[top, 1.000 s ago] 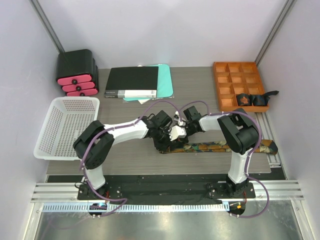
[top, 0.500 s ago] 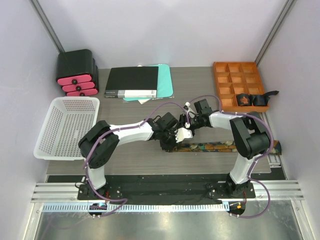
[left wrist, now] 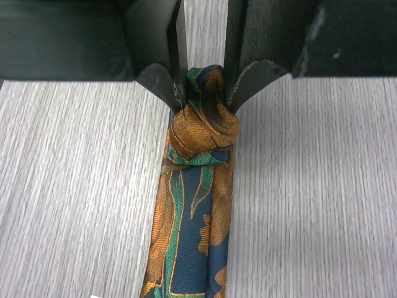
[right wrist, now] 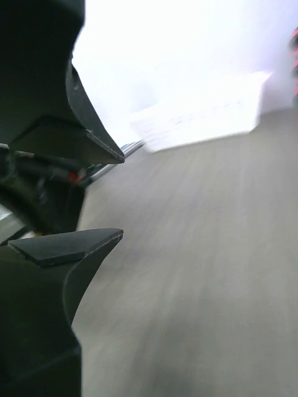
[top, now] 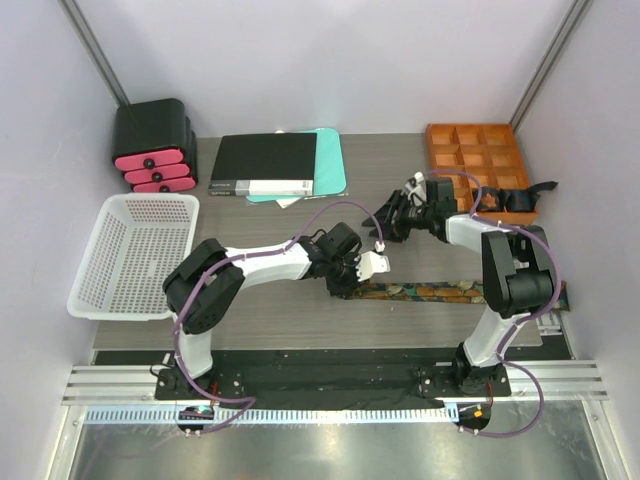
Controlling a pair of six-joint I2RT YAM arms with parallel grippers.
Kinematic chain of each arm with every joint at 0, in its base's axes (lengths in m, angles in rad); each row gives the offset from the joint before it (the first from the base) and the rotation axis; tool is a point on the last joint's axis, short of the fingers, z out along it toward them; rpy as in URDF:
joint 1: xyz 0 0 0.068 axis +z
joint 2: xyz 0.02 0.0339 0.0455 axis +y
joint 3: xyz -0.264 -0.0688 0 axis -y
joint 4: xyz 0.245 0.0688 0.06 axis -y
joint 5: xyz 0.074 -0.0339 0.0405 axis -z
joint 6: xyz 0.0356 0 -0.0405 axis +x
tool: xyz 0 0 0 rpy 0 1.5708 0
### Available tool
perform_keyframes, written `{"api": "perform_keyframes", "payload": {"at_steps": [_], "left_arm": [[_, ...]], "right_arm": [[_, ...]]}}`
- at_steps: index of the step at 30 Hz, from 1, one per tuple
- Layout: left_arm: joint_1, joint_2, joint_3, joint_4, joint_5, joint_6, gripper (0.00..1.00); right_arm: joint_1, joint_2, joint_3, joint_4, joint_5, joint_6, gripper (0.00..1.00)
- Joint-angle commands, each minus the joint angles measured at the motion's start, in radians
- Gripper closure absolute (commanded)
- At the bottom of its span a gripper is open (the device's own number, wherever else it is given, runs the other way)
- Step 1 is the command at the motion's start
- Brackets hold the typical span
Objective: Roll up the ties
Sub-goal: Roll the tie at the center of the board.
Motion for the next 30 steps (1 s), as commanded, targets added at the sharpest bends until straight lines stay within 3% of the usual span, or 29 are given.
{"api": "perform_keyframes", "payload": {"at_steps": [1,5,11,13,14,15,17,18,23,30], "left_arm": [[-0.006,0.079,-0.061,-0.048,-0.082,0.009,0.89],[-0.004,0.080,-0.061,-0.048,-0.084,0.010,0.89],[-0.004,0.079,-0.061,-0.048,-0.085,0.009,0.89],[-0.004,0.080,-0.060,-0.047,-0.088,0.012,0.89],[-0.004,0.079,-0.058,-0.047,-0.091,0.012,0.89],[-0.004,0.080,-0.060,-0.045,-0.094,0.012,0.89],[-0.004,0.082,-0.060,-0.044,-0.094,0.012,0.89],[-0.004,0.082,-0.061,-0.044,-0.094,0.014,0.89],[-0.004,0.088,-0.063,-0.038,-0.091,0.018,0.88],[-0.004,0.093,-0.060,-0.039,-0.093,0.010,0.88]], "right_arm": [[-0.041,-0.042,0.089,0.244,0.048,0.178,0.47],[-0.110,-0.057,0.095,0.336,0.070,0.249,0.45],[-0.144,-0.035,0.225,0.209,0.001,0.202,0.43],[-0.142,-0.002,0.305,0.008,-0.122,0.105,0.43],[-0.144,0.014,0.348,-0.168,-0.143,-0.091,0.43],[-0.142,0.026,0.404,-0.484,-0.137,-0.219,0.46],[-0.185,0.006,0.367,-0.649,-0.143,-0.419,0.48],[-0.194,-0.015,0.266,-0.705,-0.157,-0.440,0.49],[-0.207,-0.100,0.048,-0.640,-0.203,-0.431,0.49],[-0.089,-0.187,-0.215,-0.260,-0.179,-0.287,0.50]]}}
